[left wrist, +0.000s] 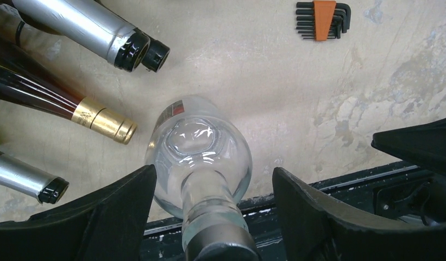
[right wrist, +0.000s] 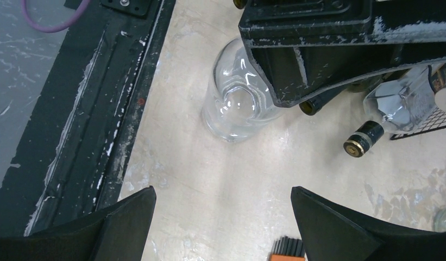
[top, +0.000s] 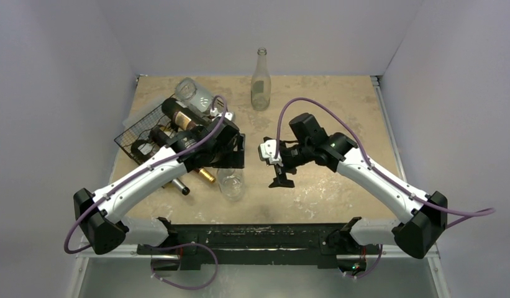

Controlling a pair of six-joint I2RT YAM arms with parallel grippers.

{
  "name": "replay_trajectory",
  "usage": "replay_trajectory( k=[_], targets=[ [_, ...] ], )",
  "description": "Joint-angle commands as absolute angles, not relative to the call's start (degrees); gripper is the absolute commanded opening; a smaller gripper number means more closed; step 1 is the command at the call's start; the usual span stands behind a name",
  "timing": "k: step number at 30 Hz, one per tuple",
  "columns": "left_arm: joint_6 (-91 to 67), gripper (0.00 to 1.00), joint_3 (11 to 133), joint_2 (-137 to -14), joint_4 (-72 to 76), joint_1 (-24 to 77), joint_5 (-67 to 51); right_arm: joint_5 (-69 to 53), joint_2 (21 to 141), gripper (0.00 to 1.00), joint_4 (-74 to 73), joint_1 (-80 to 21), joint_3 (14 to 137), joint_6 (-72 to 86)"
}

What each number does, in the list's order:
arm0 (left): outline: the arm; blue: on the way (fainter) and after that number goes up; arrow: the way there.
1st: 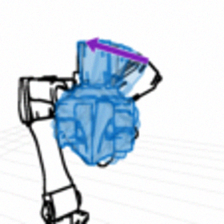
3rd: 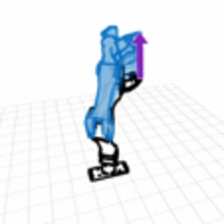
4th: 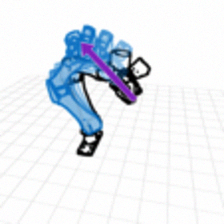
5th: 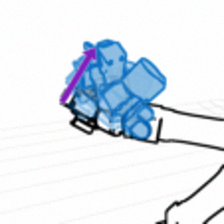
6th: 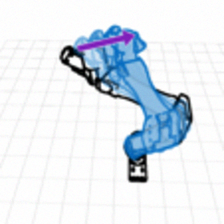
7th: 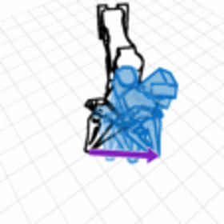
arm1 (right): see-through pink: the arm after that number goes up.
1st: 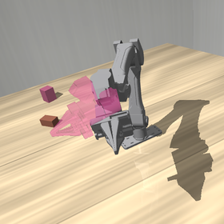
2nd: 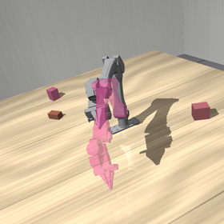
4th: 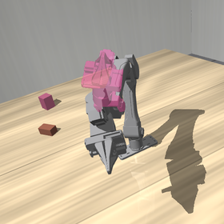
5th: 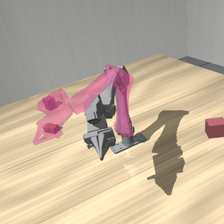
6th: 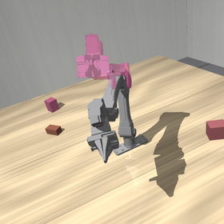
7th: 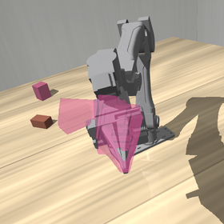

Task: Take the wine bottle off the wine rack
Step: Place the wine bottle at the center of the board, then pick up the wine bottle from the center of the board.

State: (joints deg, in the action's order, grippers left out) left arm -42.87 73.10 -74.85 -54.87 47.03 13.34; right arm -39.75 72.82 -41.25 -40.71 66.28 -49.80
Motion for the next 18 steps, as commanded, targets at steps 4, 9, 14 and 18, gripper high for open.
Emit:
replay_trajectory(
  k=[4, 9, 14, 18],
  targets=[
    [-32.95, 0.86, 70.51, -61.80, -49.34, 47.13, 9.07, -43.17, 73.44, 0.99, -42.04, -40.33, 69.83, -45.12],
    [-26.85, 0.97, 68.18, -50.16, -46.61, 47.04, 8.66, -44.68, 75.09, 0.99, -37.66, -40.34, 70.48, -39.76],
    [-20.80, 0.94, 69.97, -45.50, -47.63, 47.00, 13.87, -38.65, 75.94, 0.99, -29.17, -40.26, 70.41, -34.61],
    [-15.65, 0.95, 63.76, -40.78, -42.16, 45.61, 18.35, -40.41, 77.96, 0.99, -24.72, -40.29, 71.22, -29.55]
  ],
)
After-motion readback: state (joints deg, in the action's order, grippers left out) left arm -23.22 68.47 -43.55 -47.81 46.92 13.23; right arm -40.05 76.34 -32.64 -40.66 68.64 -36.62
